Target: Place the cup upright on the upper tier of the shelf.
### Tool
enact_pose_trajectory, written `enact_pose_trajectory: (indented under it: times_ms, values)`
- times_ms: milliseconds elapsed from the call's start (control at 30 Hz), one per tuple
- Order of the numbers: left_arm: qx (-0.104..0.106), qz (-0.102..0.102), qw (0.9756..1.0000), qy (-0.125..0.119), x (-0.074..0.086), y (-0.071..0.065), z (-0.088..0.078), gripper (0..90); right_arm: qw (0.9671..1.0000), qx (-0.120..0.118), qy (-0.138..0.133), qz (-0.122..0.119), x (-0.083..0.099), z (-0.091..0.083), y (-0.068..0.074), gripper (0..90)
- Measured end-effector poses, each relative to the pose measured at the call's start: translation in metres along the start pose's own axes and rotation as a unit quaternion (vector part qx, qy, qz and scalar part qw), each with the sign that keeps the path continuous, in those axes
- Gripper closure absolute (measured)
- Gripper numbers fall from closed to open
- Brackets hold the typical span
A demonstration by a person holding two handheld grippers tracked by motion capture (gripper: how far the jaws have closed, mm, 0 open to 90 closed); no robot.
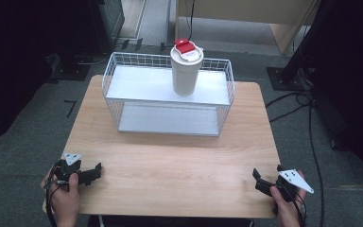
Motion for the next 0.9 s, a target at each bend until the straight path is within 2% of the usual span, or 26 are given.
enact_pose_trajectory:
  times_ms: [133,233,267,300,367,433,533,567,700,900]
  values:
    - [0.000,0.000,1.0000,0.000,0.000,0.000,0.000,0.0,0.9997,0.012,0.019,-0.001,0.006,-0.003,-0.006,3.1]
    - [0.000,0.000,1.0000,0.000,0.000,0.000,0.000,0.0,0.9994,0.017,0.031,0.006,0.007,-0.006,-0.012,3.2]
    - [0.000,0.000,1.0000,0.000,0.000,0.000,0.000,0.0,0.9989,0.018,0.042,0.013,0.008,-0.006,-0.014,3.2]
    - [0.000,-0.001,1.0000,-0.001,0.000,0.000,0.000,0.0,0.9979,0.020,0.059,0.015,0.009,-0.004,-0.017,3.1]
    - [0.000,-0.001,1.0000,-0.001,0.000,0.000,0.000,0.0,0.9935,0.028,0.108,0.021,0.012,-0.001,-0.021,3.2]
    - [0.000,-0.001,1.0000,-0.001,0.000,0.000,0.000,0.0,0.9918,0.039,0.120,0.020,0.013,0.000,-0.022,3.1]
    - [0.000,-0.001,1.0000,-0.001,0.000,0.000,0.000,0.0,0.9896,0.038,0.139,0.005,0.017,0.000,-0.019,1.3]
    - [0.000,-0.001,1.0000,-0.001,0.000,0.000,0.000,0.0,0.9890,0.040,0.142,-0.013,0.019,0.000,-0.017,0.5]
    - [0.000,-0.001,1.0000,-0.001,0.000,0.000,0.000,0.0,0.9902,0.038,0.134,-0.014,0.022,-0.002,-0.017,0.4]
    - [0.000,-0.001,1.0000,-0.001,0.000,0.000,0.000,0.0,0.9898,0.033,0.138,-0.018,0.021,-0.001,-0.016,0.0]
Point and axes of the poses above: each handheld gripper's, and its own axes: z roughly forward along the jaws, x roughly out of its underside, y roughly to its left, the point moved 3 cm from there along z, roughly forward along the jaws, and after that the axes turned 3 degrees about z, right-handed, at the moved point
